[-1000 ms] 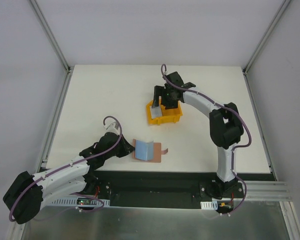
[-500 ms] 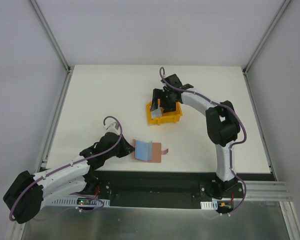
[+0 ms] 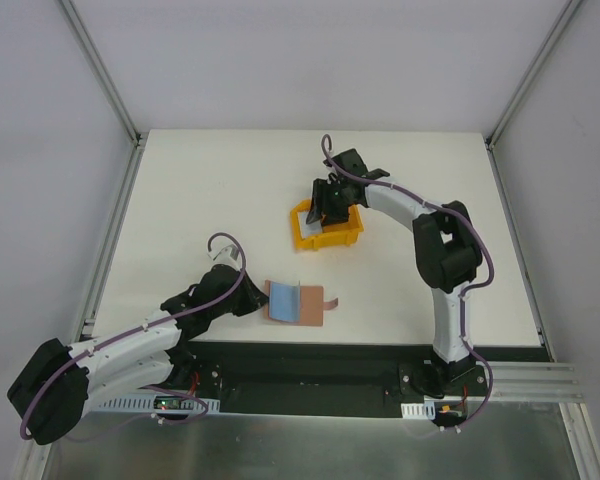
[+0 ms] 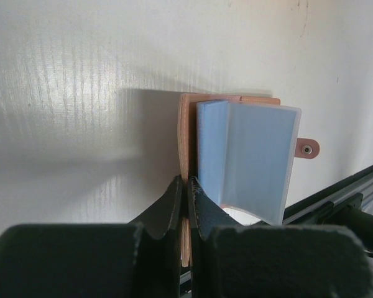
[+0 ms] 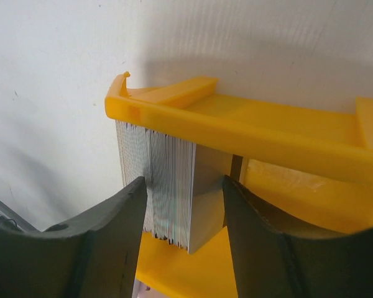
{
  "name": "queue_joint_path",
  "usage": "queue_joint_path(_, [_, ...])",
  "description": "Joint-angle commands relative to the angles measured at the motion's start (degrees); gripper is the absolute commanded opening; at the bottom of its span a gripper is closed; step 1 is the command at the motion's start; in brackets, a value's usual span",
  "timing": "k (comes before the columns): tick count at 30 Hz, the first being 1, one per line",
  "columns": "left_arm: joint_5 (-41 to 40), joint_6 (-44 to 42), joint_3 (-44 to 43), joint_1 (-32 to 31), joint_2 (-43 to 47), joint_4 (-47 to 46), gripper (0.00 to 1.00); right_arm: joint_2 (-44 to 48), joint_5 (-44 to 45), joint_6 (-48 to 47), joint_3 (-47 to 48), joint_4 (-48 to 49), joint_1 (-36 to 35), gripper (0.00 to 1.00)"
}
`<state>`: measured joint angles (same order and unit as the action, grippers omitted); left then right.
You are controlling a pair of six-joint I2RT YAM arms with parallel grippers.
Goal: Put the credit cards into the card holder
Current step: Pick up the credit card from the storage box.
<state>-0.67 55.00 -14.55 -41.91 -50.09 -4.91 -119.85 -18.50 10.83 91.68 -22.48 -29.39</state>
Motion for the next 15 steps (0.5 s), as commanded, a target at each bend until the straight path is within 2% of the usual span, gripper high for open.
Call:
queue_joint_path(1, [-1.00,-0.07,-1.63,0.16,-0.45,0.07,0.00,4.19,-2.15,-1.07,-0.54,0.24,-0.23,0.51])
queue_joint_path(6, [-0.74,-0.16,-1.80,0.16,-0.72,0.07,0.00,4.36,-2.59,-1.34,-0.45,-0.02,-0.15,0.41])
queue_joint_path(15, [-0.74,-0.16,-1.71,0.16,-0.71,0.07,0.00,5.51,-2.77,-1.51,-0.45,-0.28,-0.23,0.28])
